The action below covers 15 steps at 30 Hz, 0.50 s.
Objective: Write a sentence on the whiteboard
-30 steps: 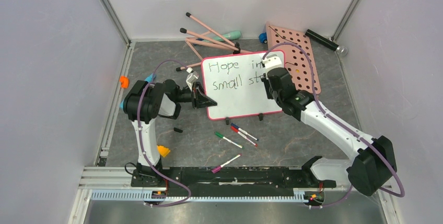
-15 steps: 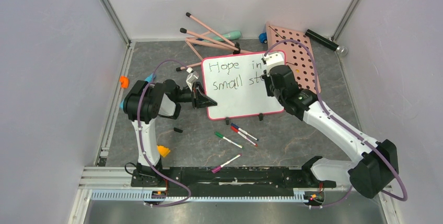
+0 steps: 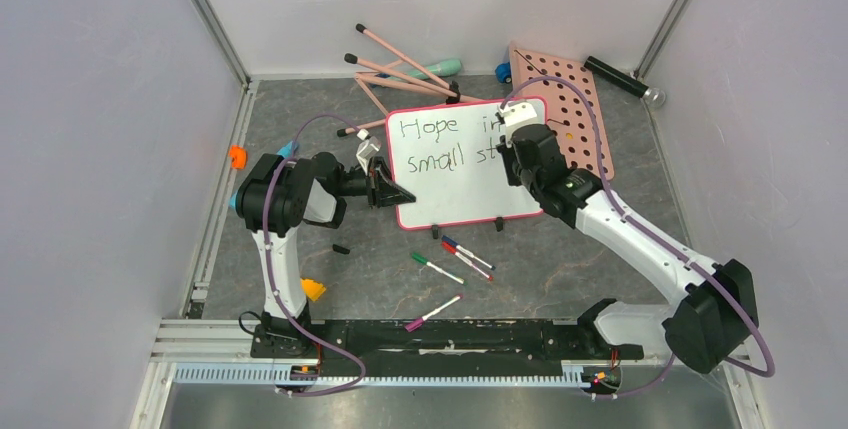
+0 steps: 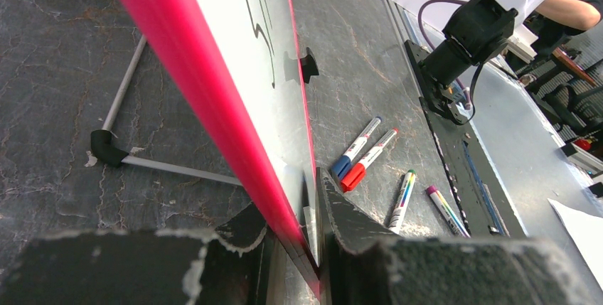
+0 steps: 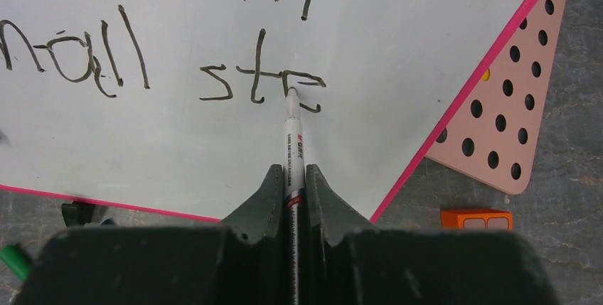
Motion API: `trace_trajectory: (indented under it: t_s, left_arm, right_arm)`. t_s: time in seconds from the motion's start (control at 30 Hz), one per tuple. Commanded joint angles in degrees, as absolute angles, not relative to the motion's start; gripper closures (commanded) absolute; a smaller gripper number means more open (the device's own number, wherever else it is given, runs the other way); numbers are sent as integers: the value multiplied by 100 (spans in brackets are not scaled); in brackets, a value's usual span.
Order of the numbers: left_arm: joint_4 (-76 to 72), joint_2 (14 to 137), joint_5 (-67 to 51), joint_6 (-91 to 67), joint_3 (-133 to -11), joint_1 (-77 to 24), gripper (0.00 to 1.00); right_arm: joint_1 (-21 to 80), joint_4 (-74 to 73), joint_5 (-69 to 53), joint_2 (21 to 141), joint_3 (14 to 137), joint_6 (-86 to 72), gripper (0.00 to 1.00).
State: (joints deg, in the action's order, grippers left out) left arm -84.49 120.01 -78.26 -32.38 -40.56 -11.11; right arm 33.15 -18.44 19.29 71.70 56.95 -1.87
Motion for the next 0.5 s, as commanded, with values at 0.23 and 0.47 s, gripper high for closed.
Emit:
trace_trajectory:
  t_s: [0.23, 0.47]
  left_arm:
    - [-8921, 12082, -8150, -2740, -4095, -1169, 84]
    - [-8921, 12081, -8154, -2741, -4093, -1169, 84]
  right_arm:
    - [3287, -1577, 2334, 7243, 5884, -195, 100]
    - [3281, -1665, 2613, 7202, 5872, -213, 100]
